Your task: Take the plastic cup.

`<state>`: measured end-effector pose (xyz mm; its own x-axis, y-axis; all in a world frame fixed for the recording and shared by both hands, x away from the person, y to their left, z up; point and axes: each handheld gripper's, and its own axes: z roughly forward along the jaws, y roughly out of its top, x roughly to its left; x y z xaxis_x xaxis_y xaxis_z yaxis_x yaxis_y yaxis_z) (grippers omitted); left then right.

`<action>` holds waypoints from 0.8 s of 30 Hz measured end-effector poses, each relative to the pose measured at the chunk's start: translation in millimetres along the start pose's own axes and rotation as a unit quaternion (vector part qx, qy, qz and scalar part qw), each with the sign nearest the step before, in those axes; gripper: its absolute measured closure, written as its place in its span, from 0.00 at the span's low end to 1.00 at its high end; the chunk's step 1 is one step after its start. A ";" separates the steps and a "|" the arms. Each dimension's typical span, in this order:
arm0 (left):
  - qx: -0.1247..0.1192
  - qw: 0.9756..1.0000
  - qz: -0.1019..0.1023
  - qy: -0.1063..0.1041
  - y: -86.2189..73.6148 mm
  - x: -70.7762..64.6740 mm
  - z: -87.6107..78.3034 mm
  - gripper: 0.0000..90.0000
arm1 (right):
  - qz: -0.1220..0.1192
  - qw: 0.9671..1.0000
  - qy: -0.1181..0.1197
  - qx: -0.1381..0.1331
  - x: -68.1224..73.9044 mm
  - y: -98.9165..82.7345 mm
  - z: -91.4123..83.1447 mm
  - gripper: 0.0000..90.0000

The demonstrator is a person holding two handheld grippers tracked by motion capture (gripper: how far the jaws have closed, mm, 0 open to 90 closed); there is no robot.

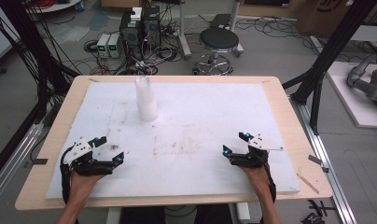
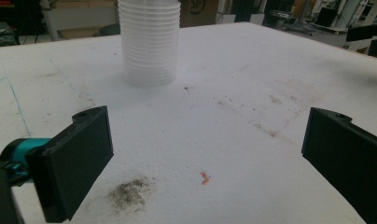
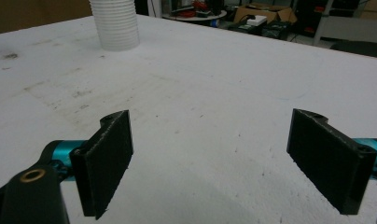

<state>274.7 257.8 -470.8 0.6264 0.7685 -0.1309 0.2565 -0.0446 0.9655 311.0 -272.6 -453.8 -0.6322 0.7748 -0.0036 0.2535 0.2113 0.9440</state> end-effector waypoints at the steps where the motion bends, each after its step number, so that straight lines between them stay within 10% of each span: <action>1: 0.000 1.000 0.000 0.000 0.0 0.0 0.0 0.02 | 0.000 1.000 0.000 0.000 0.0 0.0 0.0 0.16; 24: 0.002 1.000 -0.021 -0.014 0.3 5.0 0.2 0.02 | 0.001 1.000 0.009 0.008 -1.0 0.6 1.5 0.16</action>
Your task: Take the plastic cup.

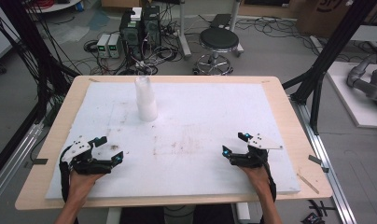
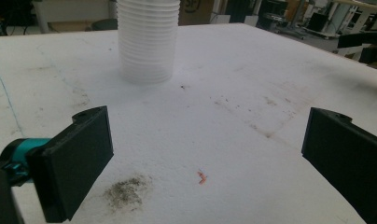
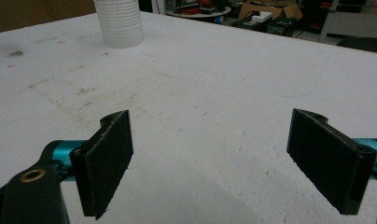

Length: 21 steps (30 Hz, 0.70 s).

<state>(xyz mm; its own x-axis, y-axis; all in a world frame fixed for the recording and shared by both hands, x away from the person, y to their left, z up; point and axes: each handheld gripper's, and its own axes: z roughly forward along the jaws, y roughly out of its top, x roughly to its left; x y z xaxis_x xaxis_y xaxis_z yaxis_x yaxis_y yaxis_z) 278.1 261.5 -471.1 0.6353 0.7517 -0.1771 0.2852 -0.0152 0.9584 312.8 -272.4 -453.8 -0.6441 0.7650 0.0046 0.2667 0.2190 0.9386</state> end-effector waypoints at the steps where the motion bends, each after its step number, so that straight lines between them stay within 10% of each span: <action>1: 0.000 1.000 0.000 0.001 0.0 -0.2 0.1 0.02 | 0.000 1.000 0.000 0.000 0.0 0.0 0.0 0.16; 10: -0.003 1.000 -0.006 -0.014 11.9 6.1 -2.2 0.02 | 0.002 1.000 0.004 -0.001 -1.1 0.0 0.1 0.16; 21: -0.014 0.999 0.016 -0.051 72.1 28.6 -3.1 0.02 | 0.004 1.000 0.008 0.001 -1.9 0.1 0.2 0.16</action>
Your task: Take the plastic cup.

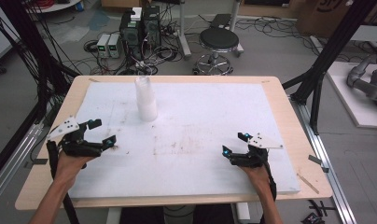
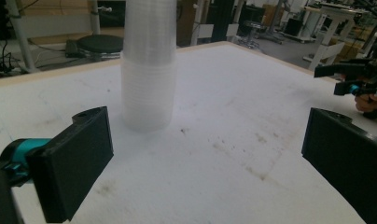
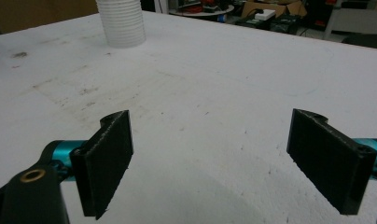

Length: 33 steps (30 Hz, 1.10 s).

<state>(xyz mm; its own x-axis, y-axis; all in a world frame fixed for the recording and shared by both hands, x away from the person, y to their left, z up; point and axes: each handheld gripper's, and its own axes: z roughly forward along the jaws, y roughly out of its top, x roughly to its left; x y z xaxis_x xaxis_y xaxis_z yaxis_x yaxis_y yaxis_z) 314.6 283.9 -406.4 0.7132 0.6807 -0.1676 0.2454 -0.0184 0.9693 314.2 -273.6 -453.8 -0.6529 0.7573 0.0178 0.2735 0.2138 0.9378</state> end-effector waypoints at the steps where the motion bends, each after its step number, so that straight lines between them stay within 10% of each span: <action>1: 0.000 1.000 0.001 -0.003 4.7 2.2 0.4 0.02 | 0.000 1.000 0.000 0.000 0.0 0.0 0.0 0.16; 15: 0.005 0.998 0.051 -0.048 78.3 34.7 30.4 0.02 | 0.004 1.000 -0.002 0.005 -0.2 0.4 0.9 0.16; 33: 0.038 0.994 0.074 -0.077 113.0 47.0 78.4 0.02 | -0.003 1.000 -0.003 0.005 0.8 0.4 1.1 0.16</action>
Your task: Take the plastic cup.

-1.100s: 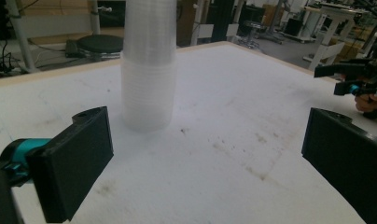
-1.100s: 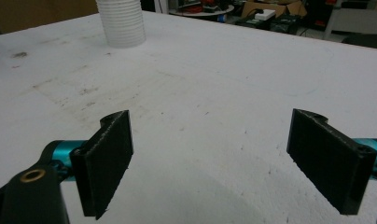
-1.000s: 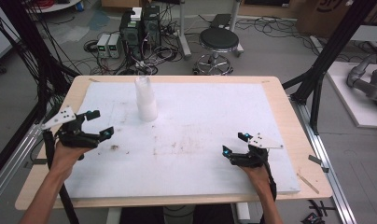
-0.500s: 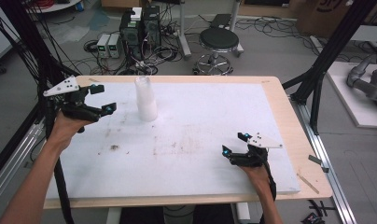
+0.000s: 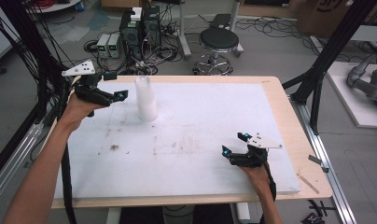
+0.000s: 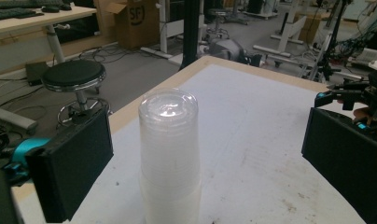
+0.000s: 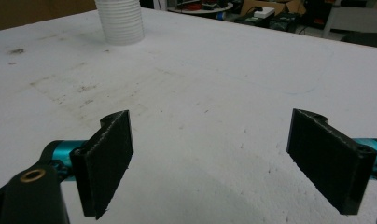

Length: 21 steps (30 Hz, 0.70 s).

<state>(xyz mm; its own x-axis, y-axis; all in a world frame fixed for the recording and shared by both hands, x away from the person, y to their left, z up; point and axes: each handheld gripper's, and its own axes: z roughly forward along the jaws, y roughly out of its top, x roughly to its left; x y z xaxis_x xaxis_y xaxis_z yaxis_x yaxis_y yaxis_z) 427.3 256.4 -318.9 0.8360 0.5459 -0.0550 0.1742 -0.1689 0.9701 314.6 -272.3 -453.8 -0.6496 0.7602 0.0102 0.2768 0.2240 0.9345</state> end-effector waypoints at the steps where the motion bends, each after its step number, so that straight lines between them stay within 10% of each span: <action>1: 0.000 1.000 0.001 0.000 2.2 1.1 2.9 0.02 | 0.000 1.000 0.000 0.000 0.0 0.0 0.0 0.16; 21: 0.068 0.998 0.006 0.000 11.9 20.0 54.3 0.02 | 0.000 1.000 0.002 0.002 0.2 0.1 0.1 0.16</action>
<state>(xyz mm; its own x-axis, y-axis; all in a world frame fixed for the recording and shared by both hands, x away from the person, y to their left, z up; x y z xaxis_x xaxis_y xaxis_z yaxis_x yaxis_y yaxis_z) 474.4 220.8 -321.3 0.8390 0.5424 -0.0439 0.2329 -0.2851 0.9298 314.5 -272.1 -453.8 -0.6519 0.7582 0.0118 0.2799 0.2262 0.9330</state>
